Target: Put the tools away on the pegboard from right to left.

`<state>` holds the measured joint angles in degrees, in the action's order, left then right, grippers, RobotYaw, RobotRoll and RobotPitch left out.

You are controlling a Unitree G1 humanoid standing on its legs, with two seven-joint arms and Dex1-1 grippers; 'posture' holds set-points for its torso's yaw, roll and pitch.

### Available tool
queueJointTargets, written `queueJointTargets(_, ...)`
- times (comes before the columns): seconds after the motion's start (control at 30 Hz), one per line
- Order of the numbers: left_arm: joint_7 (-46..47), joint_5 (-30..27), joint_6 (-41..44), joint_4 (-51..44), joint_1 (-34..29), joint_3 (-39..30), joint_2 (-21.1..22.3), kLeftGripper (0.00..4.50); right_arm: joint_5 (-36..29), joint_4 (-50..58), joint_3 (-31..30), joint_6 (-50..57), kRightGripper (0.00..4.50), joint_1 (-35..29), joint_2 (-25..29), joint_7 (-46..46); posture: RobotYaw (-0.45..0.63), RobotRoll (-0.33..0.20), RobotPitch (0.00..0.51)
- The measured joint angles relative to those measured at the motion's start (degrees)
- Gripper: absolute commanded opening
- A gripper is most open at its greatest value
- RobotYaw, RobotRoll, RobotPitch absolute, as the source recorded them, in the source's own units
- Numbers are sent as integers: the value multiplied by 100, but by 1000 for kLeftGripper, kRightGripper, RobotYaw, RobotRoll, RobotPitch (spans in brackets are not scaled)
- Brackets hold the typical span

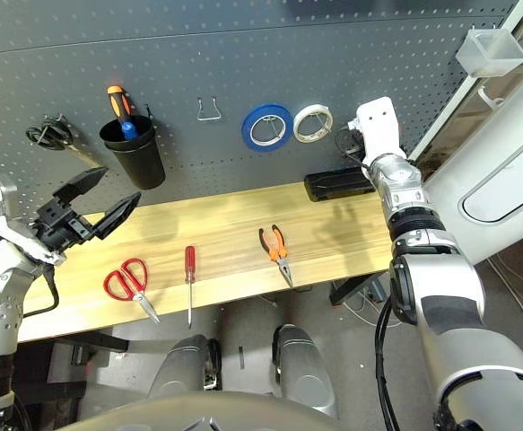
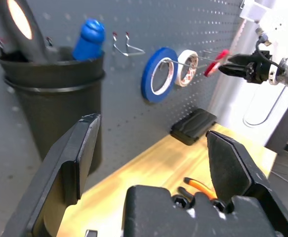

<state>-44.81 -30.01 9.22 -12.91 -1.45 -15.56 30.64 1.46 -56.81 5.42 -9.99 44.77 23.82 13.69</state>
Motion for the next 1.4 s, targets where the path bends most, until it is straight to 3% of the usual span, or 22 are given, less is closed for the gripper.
queueJointTargets(0.07, 73, 16, 95, -16, 16, 134, -40, 4500, -155, 564, 20, -91, 4484, -510, -9, 210, 31, 0, 56)
queueJointTargets(0.23, 153, 87, 299, -40, 129, 414, -44, 4500, -748, 2651, 78, 375, 4484, -1880, 11, 951, -10, 0, 71)
queueJointTargets(0.37, 1, 233, 356, 45, 175, 698, 51, 4500, -1072, 4301, 48, 1692, 4484, -2751, 198, 1299, -29, 0, 88)
queueJointTargets(0.53, -494, 483, 158, 512, 194, 993, 262, 4500, -1085, 5641, -376, 3846, 4484, -3241, 219, 1253, -43, 0, 142)
queueJointTargets(0.7, -919, 754, -330, 1057, 179, 1223, 340, 4500, -1233, 6373, -765, 5756, 4484, -3134, -285, 1003, -45, 0, 174)
queueJointTargets(0.83, -1249, 1037, -688, 1435, 55, 1468, 438, 4500, -1263, 6304, -967, 7282, 4484, -2700, -759, 615, -59, 0, 200)
queueJointTargets(0.97, -1381, 1136, -785, 1550, 26, 1601, 444, 4500, -1098, 5901, -1050, 7960, 4484, -2330, -1125, 139, -59, 0, 215)
queueJointTargets(1.17, -1494, 1274, -709, 1467, 7, 1728, 664, 4500, -975, 5084, -1066, 8060, 4484, -1933, -1493, -250, -48, 0, 229)
queueJointTargets(1.4, -1475, 1319, -350, 1117, 8, 1837, 678, 4500, -800, 3801, -1077, 7371, 4484, -1587, -1834, -490, -13, 0, 230)
